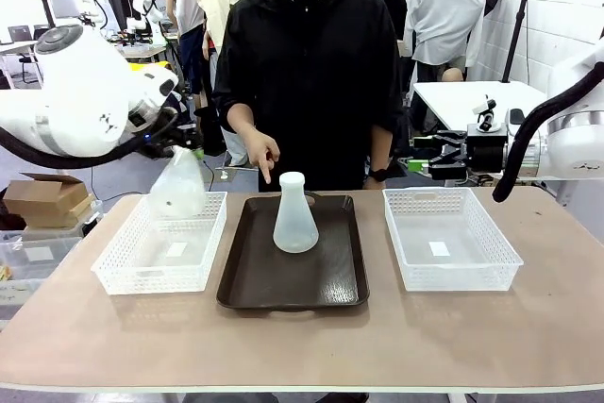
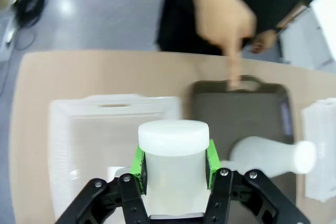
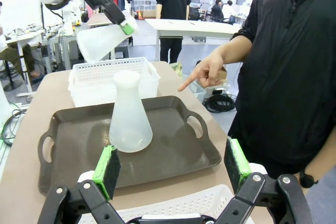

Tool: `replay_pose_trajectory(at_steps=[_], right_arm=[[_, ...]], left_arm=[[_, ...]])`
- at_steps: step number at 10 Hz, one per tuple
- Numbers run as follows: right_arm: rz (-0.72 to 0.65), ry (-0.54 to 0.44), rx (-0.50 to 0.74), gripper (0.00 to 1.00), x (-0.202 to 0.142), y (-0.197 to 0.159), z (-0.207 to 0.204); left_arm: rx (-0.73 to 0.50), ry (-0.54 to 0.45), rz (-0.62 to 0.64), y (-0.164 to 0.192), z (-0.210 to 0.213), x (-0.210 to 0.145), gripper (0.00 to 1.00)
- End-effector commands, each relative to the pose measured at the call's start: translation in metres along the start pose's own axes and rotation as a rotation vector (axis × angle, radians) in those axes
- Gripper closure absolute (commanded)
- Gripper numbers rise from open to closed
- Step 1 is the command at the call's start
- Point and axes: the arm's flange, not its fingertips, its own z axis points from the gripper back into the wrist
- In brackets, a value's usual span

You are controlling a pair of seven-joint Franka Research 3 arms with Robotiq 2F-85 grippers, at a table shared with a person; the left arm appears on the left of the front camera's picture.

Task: Prepare the laboratory tools.
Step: Place the picked Big flask upright in the Handle tray as directed by the person.

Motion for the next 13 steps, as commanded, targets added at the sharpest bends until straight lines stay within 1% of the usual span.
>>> replay_pose_trajectory(at_steps=[1,2,3,4,5,6,7,8,9,12,13], right_arm=[[-0.004,0.012,0.012,0.00,0.001,-0.001,-0.001],[-0.004,0.012,0.012,0.00,0.001,-0.001,-0.001],[-0.004,0.012,0.012,0.00,0.001,-0.001,-0.001],[-0.004,0.012,0.012,0.00,0.001,-0.001,-0.001],[-0.004,0.012,0.012,0.00,0.001,-0.001,-0.001],[-0.004,0.012,0.012,0.00,0.001,-0.001,-0.001],[-0.004,0.012,0.012,0.00,0.001,-0.001,-0.001],[-0.004,0.012,0.012,0.00,0.001,-0.001,-0.001],[-0.004,0.012,0.012,0.00,0.001,-0.001,-0.001],[-0.004,0.012,0.012,0.00,0.001,-0.001,-0.001],[-0.004,0.012,0.012,0.00,0.001,-0.001,-0.001]], left_arm=[[-0.408,0.065,-0.395,0.045,0.029,0.003,1.00],[-0.613,0.071,-0.580,0.046,0.044,0.001,1.00],[-0.755,0.039,-0.757,0.051,0.055,-0.002,1.00],[-0.880,0.062,-0.825,0.053,0.062,-0.005,1.00],[-0.950,0.081,-0.865,0.059,0.056,-0.003,1.00],[-0.980,0.131,-0.849,0.060,0.047,0.000,1.00],[-1.084,0.142,-0.839,0.062,0.043,-0.003,1.00],[-1.141,0.130,-0.817,0.065,0.037,-0.003,1.00],[-0.805,0.060,-0.707,0.047,0.083,-0.025,1.00],[-0.805,0.060,-0.707,0.047,0.083,-0.025,1.00],[-0.881,0.065,-0.726,0.056,0.061,-0.029,1.00]])
